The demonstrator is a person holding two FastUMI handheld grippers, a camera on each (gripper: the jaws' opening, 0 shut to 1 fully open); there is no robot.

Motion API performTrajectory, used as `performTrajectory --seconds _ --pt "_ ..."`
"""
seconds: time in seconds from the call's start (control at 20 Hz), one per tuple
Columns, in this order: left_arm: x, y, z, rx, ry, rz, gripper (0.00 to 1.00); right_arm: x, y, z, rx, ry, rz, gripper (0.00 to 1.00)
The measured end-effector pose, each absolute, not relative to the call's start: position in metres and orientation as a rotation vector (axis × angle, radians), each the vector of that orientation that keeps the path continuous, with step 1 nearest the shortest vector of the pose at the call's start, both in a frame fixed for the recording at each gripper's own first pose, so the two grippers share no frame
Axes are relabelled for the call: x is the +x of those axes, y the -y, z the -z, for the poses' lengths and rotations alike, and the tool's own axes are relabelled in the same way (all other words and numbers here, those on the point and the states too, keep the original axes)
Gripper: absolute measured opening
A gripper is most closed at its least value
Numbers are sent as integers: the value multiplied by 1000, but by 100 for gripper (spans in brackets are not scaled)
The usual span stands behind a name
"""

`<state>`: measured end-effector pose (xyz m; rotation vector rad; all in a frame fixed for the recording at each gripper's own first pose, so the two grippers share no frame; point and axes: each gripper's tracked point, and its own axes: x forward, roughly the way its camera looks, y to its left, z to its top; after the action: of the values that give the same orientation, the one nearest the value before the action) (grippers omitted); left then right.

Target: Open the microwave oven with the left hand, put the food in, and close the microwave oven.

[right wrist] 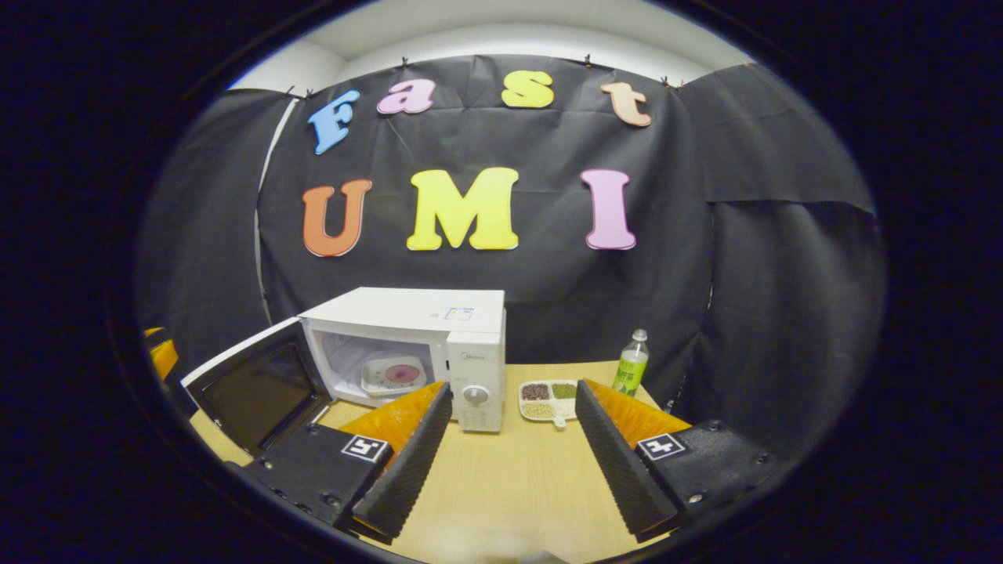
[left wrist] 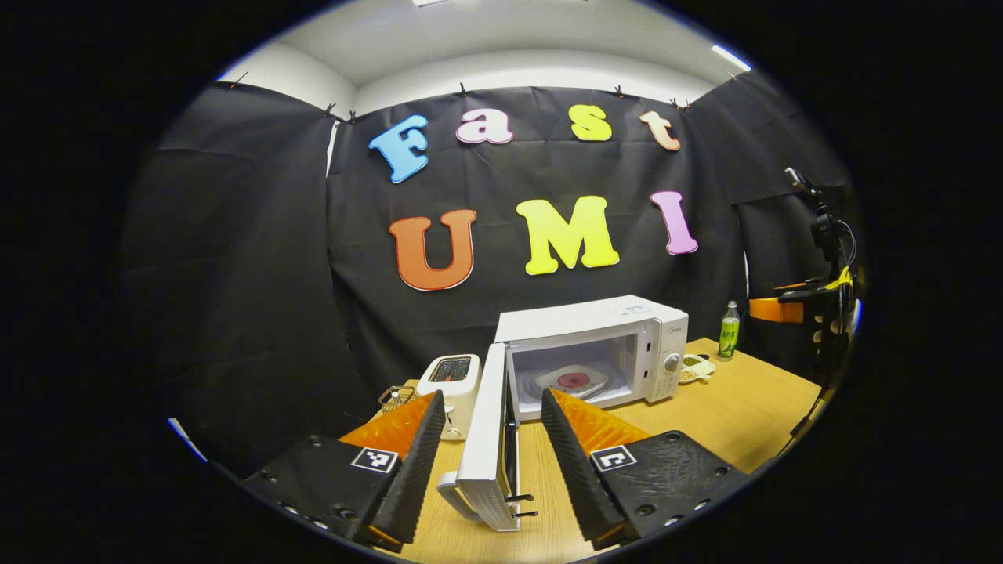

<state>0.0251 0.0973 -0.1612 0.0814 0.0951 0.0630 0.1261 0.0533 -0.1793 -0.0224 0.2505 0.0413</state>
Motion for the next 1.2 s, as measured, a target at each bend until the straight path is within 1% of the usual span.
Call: performTrajectory --seconds 0.05,0.1,0.15,0.2,0.25,0.3,0.35,0.4,0.45,0.5,0.55,0.6,0.65,0.8,1.0,1.05,1.2 --pt "24 -102 162 92 -87 -74 49 121 -45 175 -32 -251 -29 91" --pt "23 -103 165 102 -91 -73 40 116 -39 171 -38 -250 -21 100" --pt "21 -106 168 117 -94 -84 37 112 -37 169 -34 -249 -19 100" --pt "21 -112 172 130 -94 -106 31 108 -36 168 -24 -257 -19 92" --pt "19 -118 177 126 -107 -118 9 104 -36 170 -16 -269 -22 100" --pt "18 -123 182 111 -113 -122 3 100 -37 171 -17 -280 -25 100" --pt "11 -126 183 104 -110 -134 0 96 -38 170 -25 -285 -29 91" --pt "10 -134 188 97 -118 -141 0 92 -40 168 -36 -285 -32 91" --pt "9 -142 193 88 -121 -153 1 89 -41 166 -45 -282 -37 100" --pt "7 -150 203 69 -146 -162 0 87 -44 164 -50 -281 -40 92" --pt "4 -160 212 53 -167 -179 0 84 -46 166 -48 -287 -48 100" --pt "3 -171 217 48 -167 -200 0 82 -49 166 -44 -291 -54 100" --pt "3 -179 225 47 -175 -211 0 81 -50 165 -46 -294 -53 92" --pt "3 -191 257 44 -232 -210 0 77 -52 165 -39 -311 -50 92" --pt "18 -188 278 48 -247 -180 0 69 -48 165 -38 -332 -31 92" --pt "22 -184 279 47 -247 -169 0 66 -46 167 -39 -335 -25 100" --pt "30 -176 279 66 -234 -147 0 63 -43 167 -30 -343 -8 100"
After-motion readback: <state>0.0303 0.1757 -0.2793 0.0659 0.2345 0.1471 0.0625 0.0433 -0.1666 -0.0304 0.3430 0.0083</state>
